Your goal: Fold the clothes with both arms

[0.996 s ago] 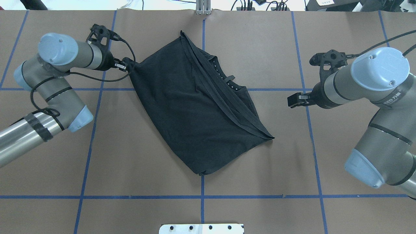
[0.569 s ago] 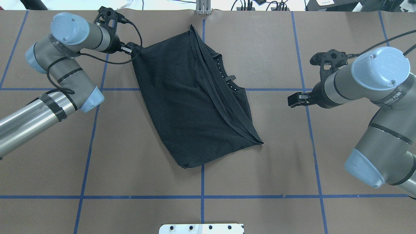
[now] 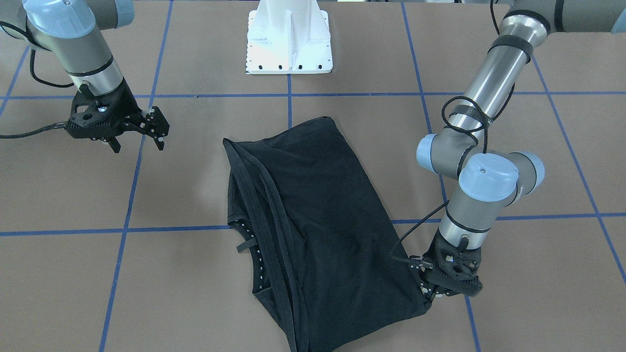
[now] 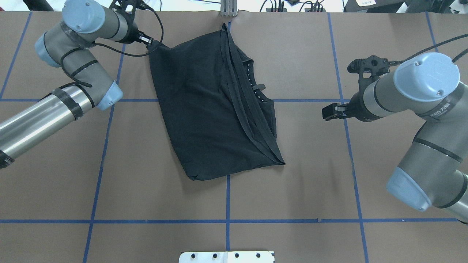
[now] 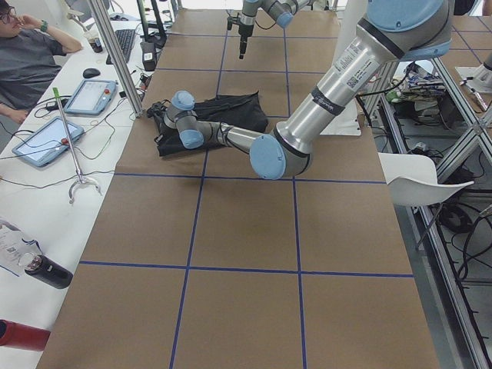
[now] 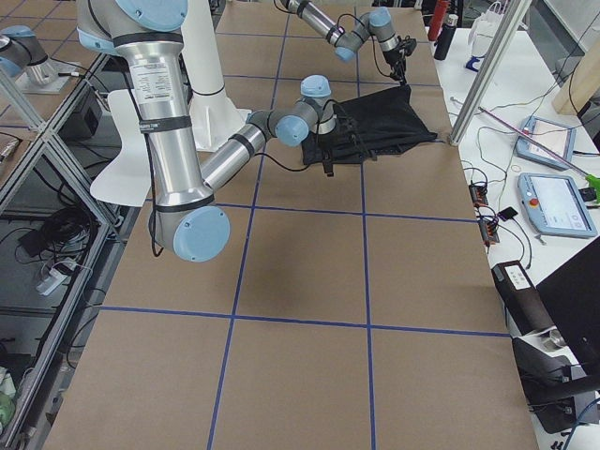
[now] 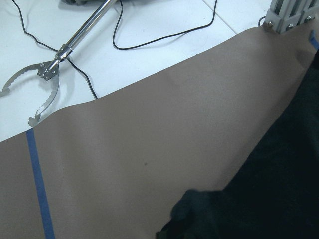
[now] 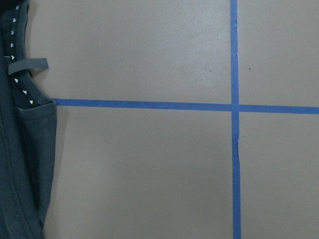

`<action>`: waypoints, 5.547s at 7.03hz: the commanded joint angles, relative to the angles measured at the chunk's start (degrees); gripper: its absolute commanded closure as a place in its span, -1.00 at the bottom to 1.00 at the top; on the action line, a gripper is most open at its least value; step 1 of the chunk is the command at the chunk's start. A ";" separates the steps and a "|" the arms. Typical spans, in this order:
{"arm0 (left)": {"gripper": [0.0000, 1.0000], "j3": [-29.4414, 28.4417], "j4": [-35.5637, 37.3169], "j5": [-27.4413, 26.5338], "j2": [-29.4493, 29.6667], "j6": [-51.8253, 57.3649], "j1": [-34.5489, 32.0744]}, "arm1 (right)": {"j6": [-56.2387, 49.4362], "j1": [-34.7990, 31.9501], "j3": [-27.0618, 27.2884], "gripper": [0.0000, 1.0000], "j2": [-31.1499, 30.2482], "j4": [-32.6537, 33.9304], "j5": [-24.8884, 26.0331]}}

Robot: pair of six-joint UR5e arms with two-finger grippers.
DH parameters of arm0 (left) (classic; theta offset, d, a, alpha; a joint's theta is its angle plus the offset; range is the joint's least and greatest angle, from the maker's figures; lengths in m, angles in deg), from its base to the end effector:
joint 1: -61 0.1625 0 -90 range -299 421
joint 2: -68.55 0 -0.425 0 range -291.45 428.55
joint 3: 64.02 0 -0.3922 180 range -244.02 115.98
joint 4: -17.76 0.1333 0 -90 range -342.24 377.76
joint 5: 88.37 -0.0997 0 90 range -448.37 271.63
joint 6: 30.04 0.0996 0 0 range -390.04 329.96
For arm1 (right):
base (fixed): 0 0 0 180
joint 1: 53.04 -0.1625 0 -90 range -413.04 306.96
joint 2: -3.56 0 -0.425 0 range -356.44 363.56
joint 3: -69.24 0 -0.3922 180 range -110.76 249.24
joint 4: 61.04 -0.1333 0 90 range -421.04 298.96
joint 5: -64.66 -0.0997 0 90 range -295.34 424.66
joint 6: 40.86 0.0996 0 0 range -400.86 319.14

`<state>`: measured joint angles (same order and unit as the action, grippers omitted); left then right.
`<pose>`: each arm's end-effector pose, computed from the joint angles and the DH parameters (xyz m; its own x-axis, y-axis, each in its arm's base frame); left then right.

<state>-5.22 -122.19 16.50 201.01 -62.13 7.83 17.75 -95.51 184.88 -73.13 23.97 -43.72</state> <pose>0.3957 -0.7081 0.3584 0.6946 0.4386 -0.5703 0.0948 0.7300 0.6768 -0.3297 -0.4399 0.3284 0.7031 -0.0265 0.7106 -0.1326 0.9769 0.1676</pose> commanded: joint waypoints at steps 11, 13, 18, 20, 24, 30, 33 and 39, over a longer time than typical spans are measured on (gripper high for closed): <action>-1.00 21.35 -1.20 2.89 -14.24 -0.08 -2.56 | 15.04 5.55 -34.57 0.15 23.50 -15.22 3.09; -1.00 21.26 -1.20 2.80 -14.42 0.01 -2.56 | 14.69 5.55 -35.82 0.13 24.40 -15.14 3.09; -1.00 21.00 -1.20 2.89 -14.42 0.01 -2.47 | 14.16 5.82 -38.55 0.28 26.24 -15.05 4.23; -1.00 20.74 -1.20 2.89 -14.42 0.01 -2.47 | 14.08 5.91 -38.55 1.00 26.95 -14.61 4.15; -1.00 20.65 -1.29 2.98 -14.33 -0.08 -2.21 | 16.17 10.27 -20.97 1.00 17.93 -6.92 5.36; -1.00 20.91 -1.20 3.41 -14.24 -0.08 -2.21 | 16.80 14.52 -11.66 1.00 8.23 -6.08 8.54; -1.00 21.17 -0.24 3.59 -14.16 -0.08 -2.21 | 15.22 13.46 -11.39 1.00 8.32 -5.82 8.63; -1.00 20.74 2.75 7.37 -14.16 -0.78 -2.21 | 15.13 15.38 -6.74 -1.00 18.02 12.11 11.17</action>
<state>15.79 -119.76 23.38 186.88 -62.80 5.62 33.04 -81.39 177.20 -60.32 27.13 -32.93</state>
